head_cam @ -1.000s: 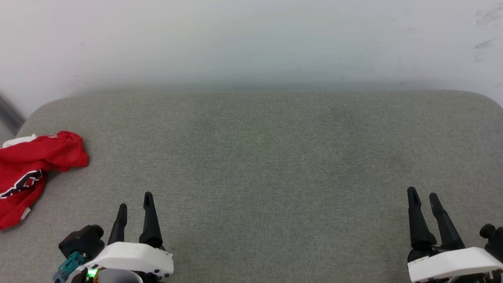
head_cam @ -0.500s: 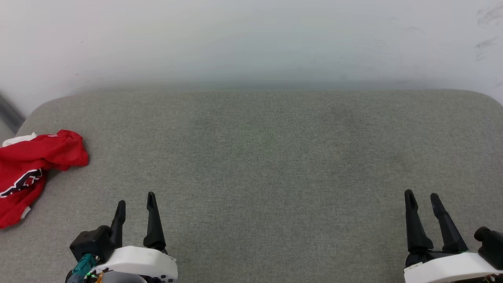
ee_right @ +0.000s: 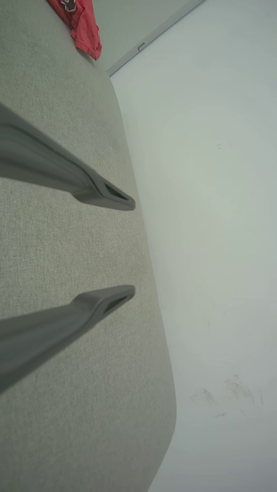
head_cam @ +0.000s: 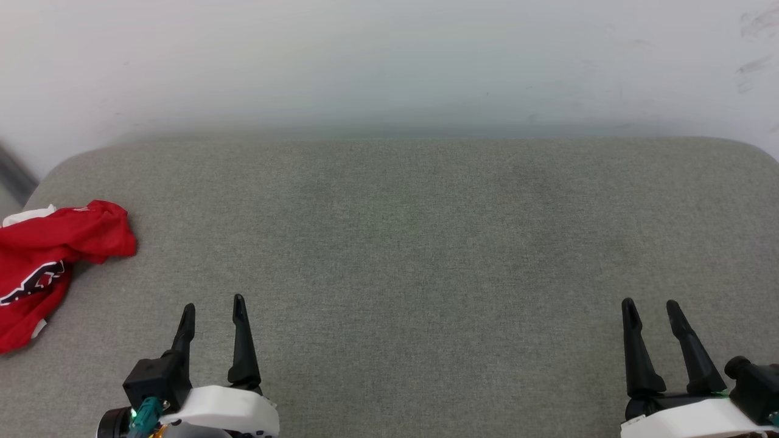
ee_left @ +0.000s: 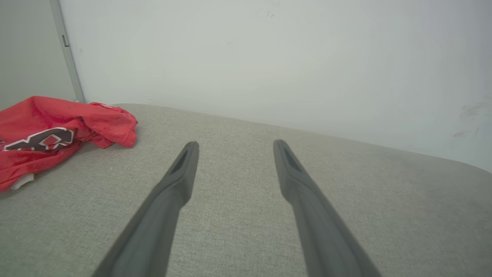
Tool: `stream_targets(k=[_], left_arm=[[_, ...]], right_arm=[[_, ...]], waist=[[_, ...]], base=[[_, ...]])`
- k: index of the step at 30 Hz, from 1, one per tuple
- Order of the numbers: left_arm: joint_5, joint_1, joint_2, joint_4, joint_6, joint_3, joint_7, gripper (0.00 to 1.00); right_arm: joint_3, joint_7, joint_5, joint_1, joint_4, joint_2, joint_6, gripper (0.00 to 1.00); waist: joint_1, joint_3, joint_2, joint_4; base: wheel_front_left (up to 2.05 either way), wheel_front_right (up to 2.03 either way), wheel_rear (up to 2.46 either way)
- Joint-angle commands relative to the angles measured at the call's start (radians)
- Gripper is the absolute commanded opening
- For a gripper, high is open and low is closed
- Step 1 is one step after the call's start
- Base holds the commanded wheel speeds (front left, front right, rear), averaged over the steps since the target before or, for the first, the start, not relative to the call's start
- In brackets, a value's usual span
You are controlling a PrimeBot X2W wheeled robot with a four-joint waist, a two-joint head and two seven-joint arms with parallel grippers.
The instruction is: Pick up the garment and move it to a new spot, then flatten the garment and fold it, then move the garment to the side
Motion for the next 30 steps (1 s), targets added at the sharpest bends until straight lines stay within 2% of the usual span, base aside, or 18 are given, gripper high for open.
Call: stream_targets(k=[1, 30], left_arm=[[0.022, 0.001, 0.002, -0.010, -0.006, 0.001, -0.007, 1.00], [0.228, 0.028, -0.046, 0.034, -0.060, 0.040, -0.064, 1.00]], right_arm=[[0.002, -0.010, -0.024, 0.009, -0.013, 0.000, 0.000, 1.00], [0.009, -0.066, -0.226, 0.041, -0.046, 0.000, 0.000, 1.00]], waist=[[0.0000, 0.000, 0.0000, 0.000], [0.0000, 0.001, 0.0000, 0.003]], base=[[0.00, 0.00, 0.00], [0.00, 0.00, 0.00]])
